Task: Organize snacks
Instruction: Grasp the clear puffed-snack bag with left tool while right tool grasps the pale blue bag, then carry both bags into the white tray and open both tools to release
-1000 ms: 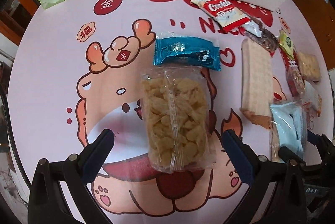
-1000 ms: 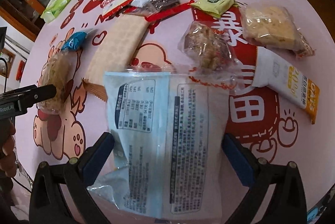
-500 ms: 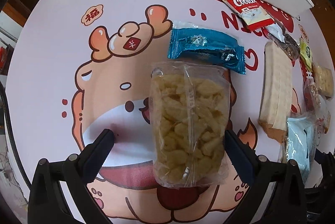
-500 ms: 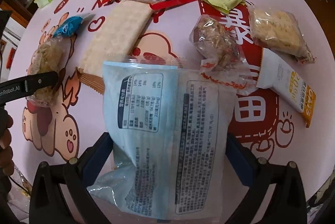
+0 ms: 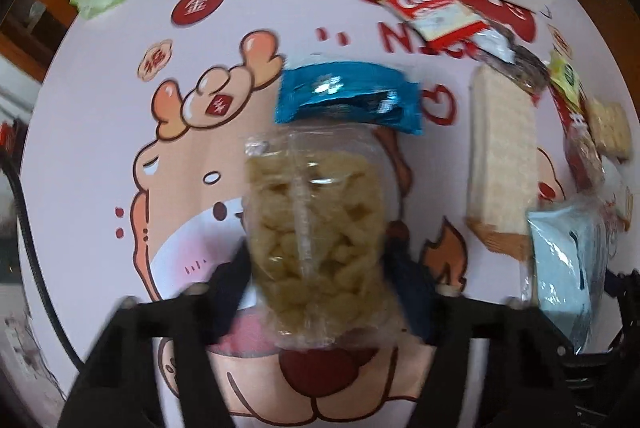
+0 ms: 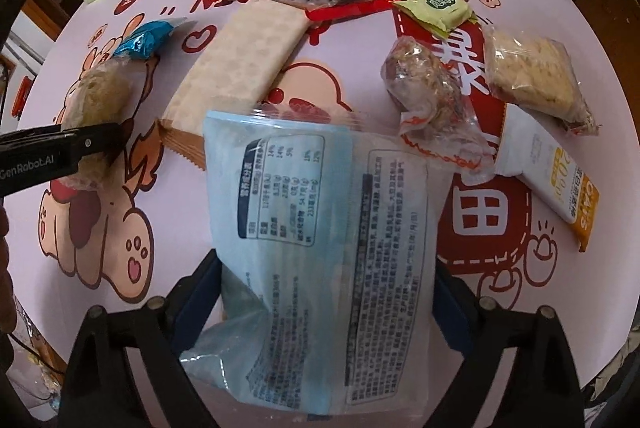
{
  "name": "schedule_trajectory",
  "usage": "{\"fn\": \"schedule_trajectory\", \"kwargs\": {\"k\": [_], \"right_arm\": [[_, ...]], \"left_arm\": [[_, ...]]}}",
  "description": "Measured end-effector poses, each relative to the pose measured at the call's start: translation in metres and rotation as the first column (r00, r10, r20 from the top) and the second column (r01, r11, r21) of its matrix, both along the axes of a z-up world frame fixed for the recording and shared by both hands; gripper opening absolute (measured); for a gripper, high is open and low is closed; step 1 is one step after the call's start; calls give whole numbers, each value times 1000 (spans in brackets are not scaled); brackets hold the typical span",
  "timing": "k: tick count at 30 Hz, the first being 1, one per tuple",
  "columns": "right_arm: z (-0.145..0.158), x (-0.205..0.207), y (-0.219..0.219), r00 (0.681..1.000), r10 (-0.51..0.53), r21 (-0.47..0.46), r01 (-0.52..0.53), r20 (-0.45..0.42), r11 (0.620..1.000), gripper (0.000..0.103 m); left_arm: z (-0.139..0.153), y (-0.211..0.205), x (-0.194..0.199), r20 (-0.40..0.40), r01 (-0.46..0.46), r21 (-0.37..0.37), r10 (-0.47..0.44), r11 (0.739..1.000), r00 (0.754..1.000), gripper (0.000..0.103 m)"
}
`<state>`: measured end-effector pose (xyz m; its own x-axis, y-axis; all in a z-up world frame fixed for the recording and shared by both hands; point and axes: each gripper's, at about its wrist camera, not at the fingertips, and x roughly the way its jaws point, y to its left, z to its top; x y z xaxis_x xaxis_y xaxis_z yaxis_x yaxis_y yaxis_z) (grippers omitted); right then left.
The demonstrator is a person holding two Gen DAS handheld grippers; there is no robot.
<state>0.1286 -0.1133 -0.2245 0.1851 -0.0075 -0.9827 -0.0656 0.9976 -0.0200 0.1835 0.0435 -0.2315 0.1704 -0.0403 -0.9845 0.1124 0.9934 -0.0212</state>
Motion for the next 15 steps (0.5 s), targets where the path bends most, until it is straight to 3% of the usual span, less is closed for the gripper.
{"fn": "schedule_trajectory", "kwargs": {"k": [9,15], "right_arm": [[7,-27,-2,999,41,32,-41,-10,999,90],[16,-53,5,999,54,62,-54,2,997,90]], "left_arm": [[2,-4,-16,-8,28,-5,-28,1000,1000,57],[24,0,-31,4,29,-38,-29,999,1000,57]]}}
